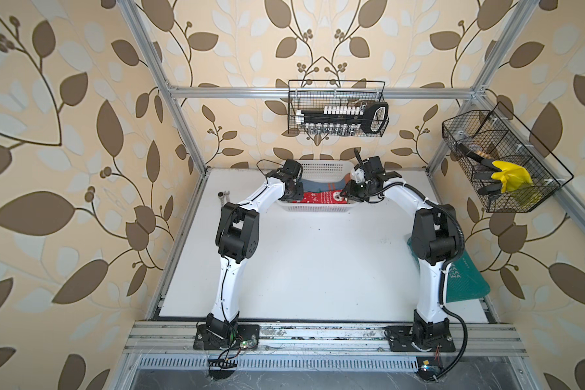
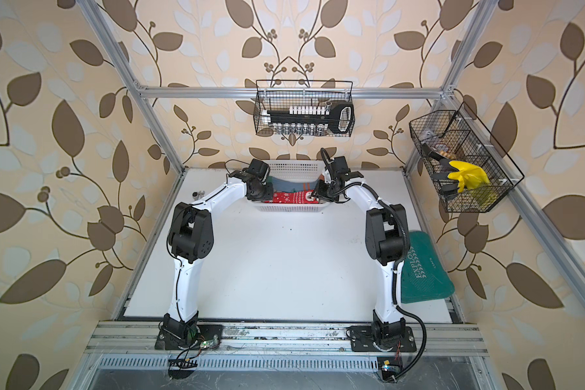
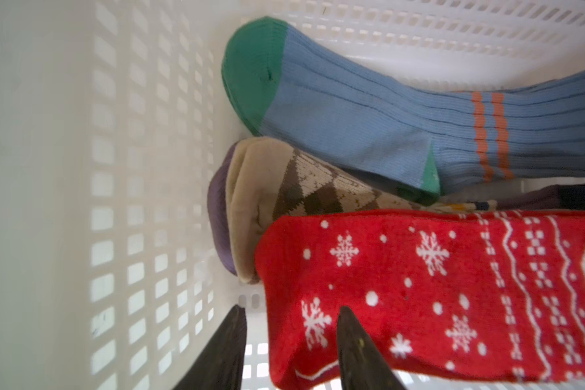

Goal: Place the socks together as a pair
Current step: Place a pair of socks in the bin, then reset both arms

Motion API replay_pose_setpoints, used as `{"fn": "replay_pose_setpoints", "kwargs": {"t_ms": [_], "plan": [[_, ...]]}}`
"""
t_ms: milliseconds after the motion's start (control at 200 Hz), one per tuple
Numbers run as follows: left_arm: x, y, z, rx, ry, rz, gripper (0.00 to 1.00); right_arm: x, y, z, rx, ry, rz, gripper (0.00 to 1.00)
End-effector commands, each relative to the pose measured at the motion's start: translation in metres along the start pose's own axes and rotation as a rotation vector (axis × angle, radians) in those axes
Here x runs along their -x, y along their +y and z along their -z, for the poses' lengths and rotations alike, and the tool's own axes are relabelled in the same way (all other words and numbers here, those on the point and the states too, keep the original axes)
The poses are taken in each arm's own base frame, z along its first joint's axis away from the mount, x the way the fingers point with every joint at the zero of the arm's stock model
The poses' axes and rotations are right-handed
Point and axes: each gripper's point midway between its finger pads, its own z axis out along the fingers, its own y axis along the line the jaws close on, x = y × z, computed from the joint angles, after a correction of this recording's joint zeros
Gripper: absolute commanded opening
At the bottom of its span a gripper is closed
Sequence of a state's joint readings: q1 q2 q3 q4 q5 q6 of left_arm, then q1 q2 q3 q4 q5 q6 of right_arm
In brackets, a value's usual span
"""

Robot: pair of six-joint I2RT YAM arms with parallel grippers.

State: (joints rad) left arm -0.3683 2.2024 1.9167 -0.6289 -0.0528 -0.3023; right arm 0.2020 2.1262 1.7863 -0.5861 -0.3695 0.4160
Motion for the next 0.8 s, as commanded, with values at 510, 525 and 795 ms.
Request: {"fn": "replay_pose_setpoints", "kwargs": {"t_ms": [510, 525, 795], "plan": [[-0.059, 0.114, 0.157, 0.278, -0.608, -0.035, 0.84, -0.039, -0.117, 0.157, -0.379, -0.457, 0.055, 0.63], [-0.063, 0.117, 0.154, 0.296, -0.601, -0.04, 0.86, -0.041, -0.124, 0.155, -0.395, -0.459, 0.049, 0.63], [-0.097, 0.157, 0.118, 0.494, -0.571, -0.152, 0.99, -0.056, -0.188, 0.148, -0.601, -0.515, 0.092, 0.98]]}}
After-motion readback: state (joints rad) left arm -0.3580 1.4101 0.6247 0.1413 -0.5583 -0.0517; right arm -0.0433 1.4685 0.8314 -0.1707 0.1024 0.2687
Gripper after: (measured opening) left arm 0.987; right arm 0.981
